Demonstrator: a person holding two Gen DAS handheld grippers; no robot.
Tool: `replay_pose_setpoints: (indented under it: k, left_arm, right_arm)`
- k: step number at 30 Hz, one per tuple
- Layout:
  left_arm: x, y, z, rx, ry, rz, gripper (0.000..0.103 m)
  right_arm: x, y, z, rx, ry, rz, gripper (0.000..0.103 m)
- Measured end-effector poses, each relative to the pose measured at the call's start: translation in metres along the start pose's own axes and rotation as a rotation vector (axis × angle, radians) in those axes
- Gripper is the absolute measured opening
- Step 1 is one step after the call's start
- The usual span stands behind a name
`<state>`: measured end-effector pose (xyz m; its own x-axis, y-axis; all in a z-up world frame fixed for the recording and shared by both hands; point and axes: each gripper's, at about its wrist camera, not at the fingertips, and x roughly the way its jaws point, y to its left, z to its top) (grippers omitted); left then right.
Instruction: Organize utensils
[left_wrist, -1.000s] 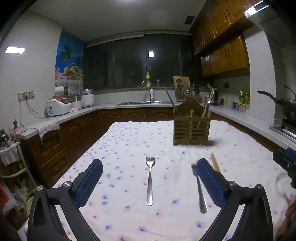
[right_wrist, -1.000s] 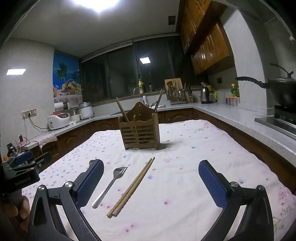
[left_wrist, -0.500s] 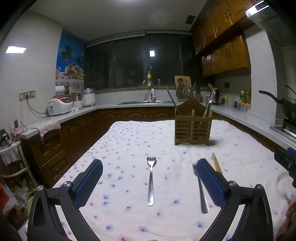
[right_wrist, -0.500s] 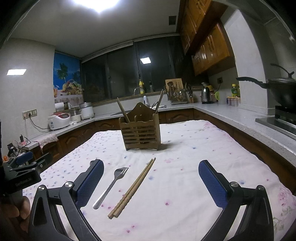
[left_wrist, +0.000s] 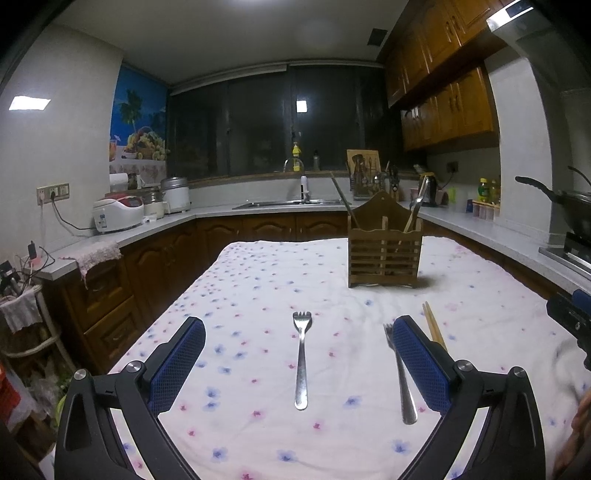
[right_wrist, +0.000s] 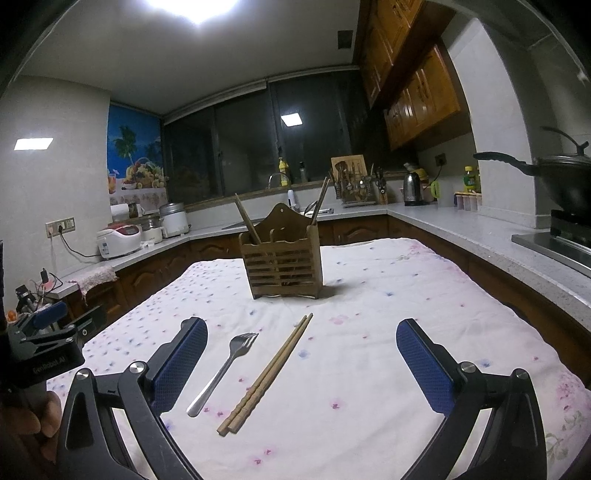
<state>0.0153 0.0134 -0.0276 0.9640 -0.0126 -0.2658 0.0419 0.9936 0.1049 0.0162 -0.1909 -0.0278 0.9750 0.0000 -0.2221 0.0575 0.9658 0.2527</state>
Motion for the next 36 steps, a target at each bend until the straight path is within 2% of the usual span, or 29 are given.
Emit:
replay_pose_setpoints:
  k: [36]
  left_arm:
    - [0.003,-0.0004,-0.0006,0.004,0.019,-0.026,0.102]
  right_arm:
    - [0.0014,0.0008,-0.0003,0.001,-0.002,0.002,0.103]
